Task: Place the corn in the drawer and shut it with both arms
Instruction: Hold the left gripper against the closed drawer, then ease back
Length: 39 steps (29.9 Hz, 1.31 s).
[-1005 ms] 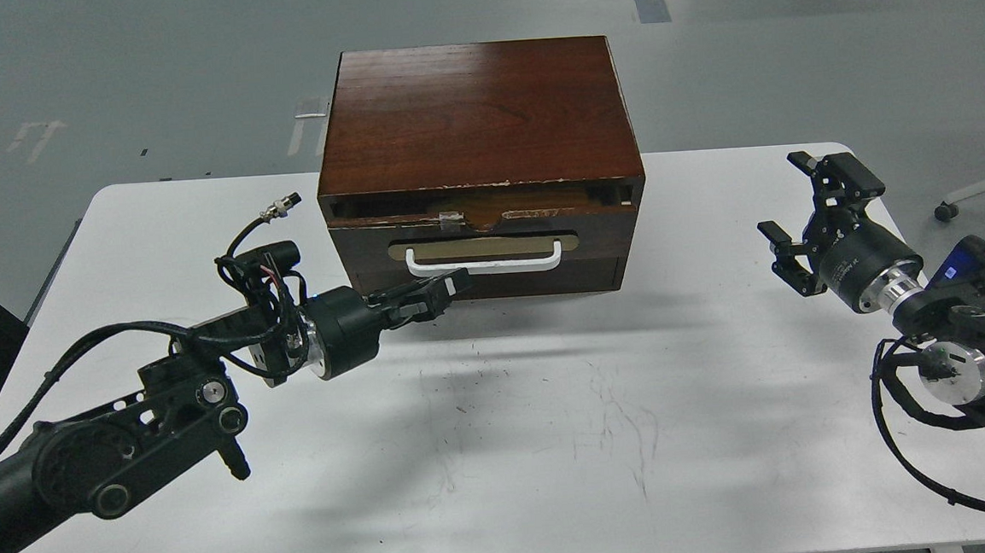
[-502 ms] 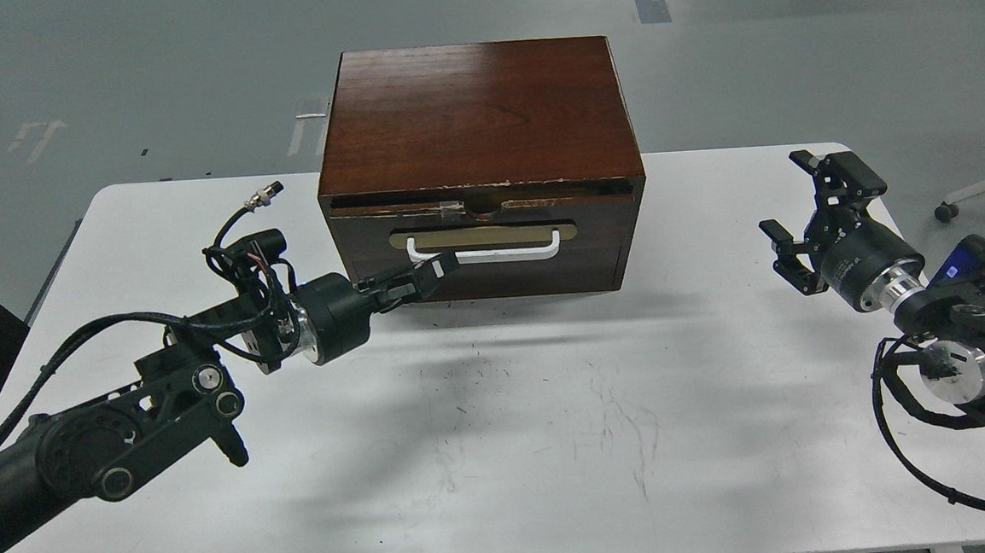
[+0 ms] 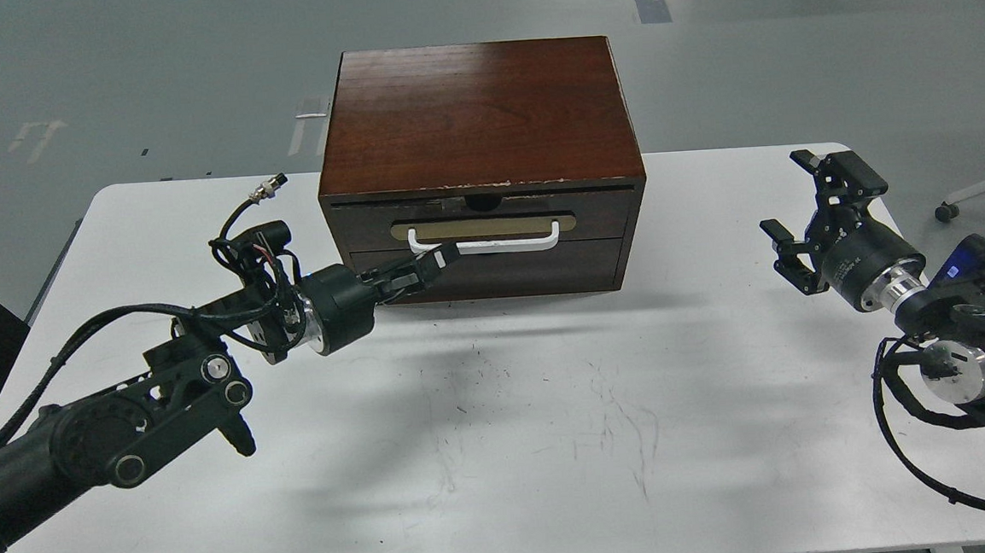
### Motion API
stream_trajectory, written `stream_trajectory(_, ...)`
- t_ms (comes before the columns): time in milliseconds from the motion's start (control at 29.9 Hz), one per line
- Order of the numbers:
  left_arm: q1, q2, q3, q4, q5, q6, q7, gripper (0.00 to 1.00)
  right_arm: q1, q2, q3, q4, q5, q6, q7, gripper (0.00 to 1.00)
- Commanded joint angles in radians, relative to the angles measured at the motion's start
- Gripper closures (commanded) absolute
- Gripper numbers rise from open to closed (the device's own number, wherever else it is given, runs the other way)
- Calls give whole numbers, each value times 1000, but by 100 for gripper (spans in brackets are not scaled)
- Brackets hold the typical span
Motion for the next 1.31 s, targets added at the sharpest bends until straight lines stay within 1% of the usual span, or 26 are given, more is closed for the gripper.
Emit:
stream_trajectory(0,-1,0,-1,0,-1,1,0,100,-1,1,0,0,0,0,0,1)
stream_trajectory(569,-10,-2,0,6,-30,1,1,100,-1,0,0,2,0,0,0,1)
stream_trajectory(636,-10,7,5,-6,-47,-11,0,100,-1,1,0,2,0,0,0,1)
stream_trajectory(703,-4,26,5,-35,-57,-64,-5,100,-1,1,0,2,0,0,0,1)
stream_trajectory(737,-1,35,3,-46,-60,-75,-11,100,-1,1,0,2,1,0,0,1)
stream_trajectory(837,10,73,5,-97,-83,-100,-55,100,-1,0,1,2,1,0,0,1)
stream_trajectory(904,27,113,3,-147,-136,-117,-109,100,-1,-5,0,2,0,2,0,1)
stream_trajectory(938,33,124,0,-159,-156,-123,-124,100,-1,-7,-2,2,1,2,0,1)
stream_trajectory(971,42,150,-4,-185,-203,-138,-156,97,-1,-8,-2,2,0,2,0,1)
stream_trajectory(1038,44,173,-9,-207,-269,-155,-186,84,1,-11,0,0,1,3,0,1)
stream_trajectory(1072,44,197,-14,-221,-350,-166,-215,70,1,-13,1,0,0,3,0,1)
stream_trajectory(1105,44,208,-20,-227,-395,-169,-229,63,1,-13,1,0,1,3,0,1)
stream_trajectory(1139,44,227,-32,-233,-484,-176,-239,48,2,-17,3,0,1,3,0,1)
stream_trajectory(1172,44,240,-55,-235,-568,-183,-239,26,2,-17,3,2,1,3,0,1)
stream_trajectory(1206,44,247,-67,-235,-610,-186,-239,13,2,-17,3,2,1,3,0,1)
stream_trajectory(1239,44,256,-90,-235,-688,-189,-239,1,2,-17,3,2,1,3,0,1)
stream_trajectory(1273,45,260,-100,-233,-722,-190,-239,1,2,-17,3,2,1,3,0,1)
